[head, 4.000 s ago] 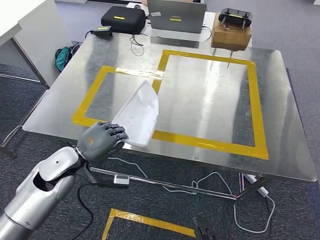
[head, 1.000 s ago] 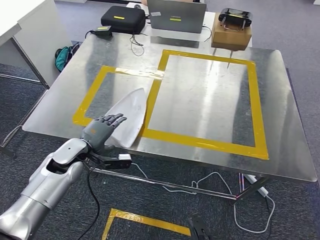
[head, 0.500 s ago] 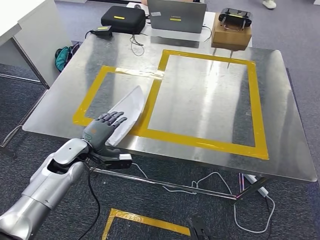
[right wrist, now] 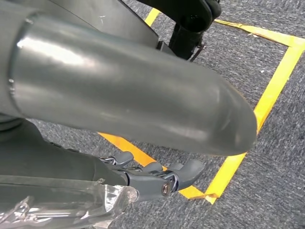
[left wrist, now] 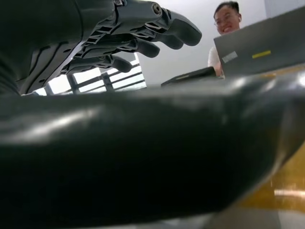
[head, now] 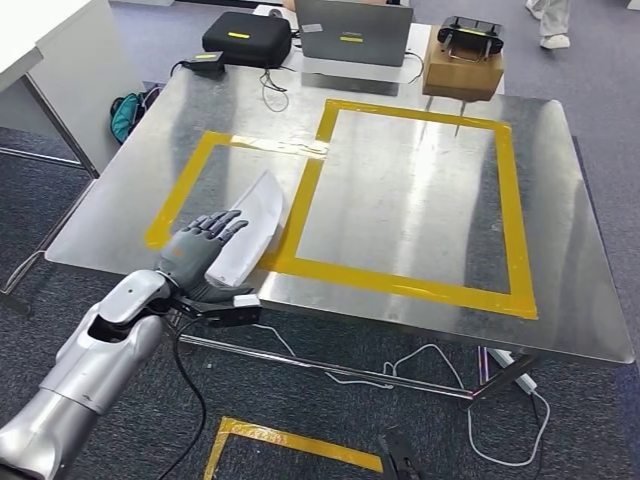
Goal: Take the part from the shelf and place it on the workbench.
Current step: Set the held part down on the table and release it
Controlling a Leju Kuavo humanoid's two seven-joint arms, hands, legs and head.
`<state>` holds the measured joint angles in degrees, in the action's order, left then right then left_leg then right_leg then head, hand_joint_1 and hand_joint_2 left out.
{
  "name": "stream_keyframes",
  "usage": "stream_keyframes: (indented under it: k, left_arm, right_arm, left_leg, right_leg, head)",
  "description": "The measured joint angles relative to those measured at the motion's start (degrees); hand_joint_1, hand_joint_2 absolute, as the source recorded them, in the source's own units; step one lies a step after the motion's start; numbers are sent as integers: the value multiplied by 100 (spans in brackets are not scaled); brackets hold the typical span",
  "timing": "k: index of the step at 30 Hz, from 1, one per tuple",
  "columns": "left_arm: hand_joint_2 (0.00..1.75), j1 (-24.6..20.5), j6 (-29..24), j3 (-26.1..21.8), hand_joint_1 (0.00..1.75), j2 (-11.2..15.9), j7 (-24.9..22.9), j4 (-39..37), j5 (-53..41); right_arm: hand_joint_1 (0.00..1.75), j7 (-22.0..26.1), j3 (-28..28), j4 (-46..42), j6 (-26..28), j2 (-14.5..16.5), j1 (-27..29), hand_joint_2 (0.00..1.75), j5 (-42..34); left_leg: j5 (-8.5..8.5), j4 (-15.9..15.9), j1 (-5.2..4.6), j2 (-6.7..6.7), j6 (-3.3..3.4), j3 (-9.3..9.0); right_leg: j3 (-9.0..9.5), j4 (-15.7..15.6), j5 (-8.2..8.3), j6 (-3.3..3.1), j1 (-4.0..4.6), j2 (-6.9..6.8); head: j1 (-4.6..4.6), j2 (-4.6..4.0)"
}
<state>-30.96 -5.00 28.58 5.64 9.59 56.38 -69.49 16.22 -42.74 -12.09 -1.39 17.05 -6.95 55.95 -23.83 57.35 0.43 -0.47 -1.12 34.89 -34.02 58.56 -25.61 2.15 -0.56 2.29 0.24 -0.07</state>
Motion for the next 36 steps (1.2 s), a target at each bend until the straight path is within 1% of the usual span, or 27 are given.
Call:
stream_keyframes:
  k: [5,8,12,15,19,24,31,36]
  left_arm:
    - [0,-25,88,-326,0,155,60,481,372]
    - [0,-29,101,-545,0,298,90,747,594]
    - [0,-25,115,-883,0,560,184,1106,917]
    - [0,58,54,-1175,0,786,310,1302,1122]
    - [0,360,-125,-1560,0,1077,522,1544,1292]
    - [0,906,-328,-2014,0,1376,686,1704,1290]
    - [0,1445,-468,-2370,0,1620,730,1708,1088]
    - [0,1657,-517,-2506,0,1738,742,1708,961]
  right_arm:
    - [0,-45,-1,0,21,-2,12,0,-95]
    - [0,-47,-1,0,31,-5,12,0,-141]
    - [0,-102,-1,0,37,-19,13,0,-218]
    - [0,-174,-1,0,60,-41,19,0,-274]
    - [0,-186,-1,0,37,-102,21,0,-326]
    - [0,-237,38,0,121,-185,30,0,-313]
    - [0,-258,169,0,276,-253,43,0,-172]
    - [0,-285,267,0,364,-263,43,0,-110]
  left_leg:
    - [0,0,0,0,0,0]
    - [1,0,1,1,-1,0]
    - [1,0,2,1,-2,0]
    - [1,-1,2,2,-2,0]
    - [0,-2,1,2,-2,1]
    - [0,-2,1,4,-2,3]
    - [-2,-1,0,3,0,6]
    - [-14,6,-20,0,21,9]
  right_leg:
    - [-1,0,0,0,0,1]
    - [-1,1,0,0,1,1]
    - [-2,3,0,-1,2,4]
    - [-2,3,-1,-1,2,4]
    - [-3,3,-2,-2,2,5]
    - [-6,3,-6,-7,2,4]
    - [-8,1,-5,-6,0,3]
    - [-5,-6,1,11,-22,1]
  head:
    - [1,0]
    - [1,0]
    - [1,0]
    - [0,0]
    - [1,0]
    - [-1,1]
    - [1,0]
    - [-1,0]
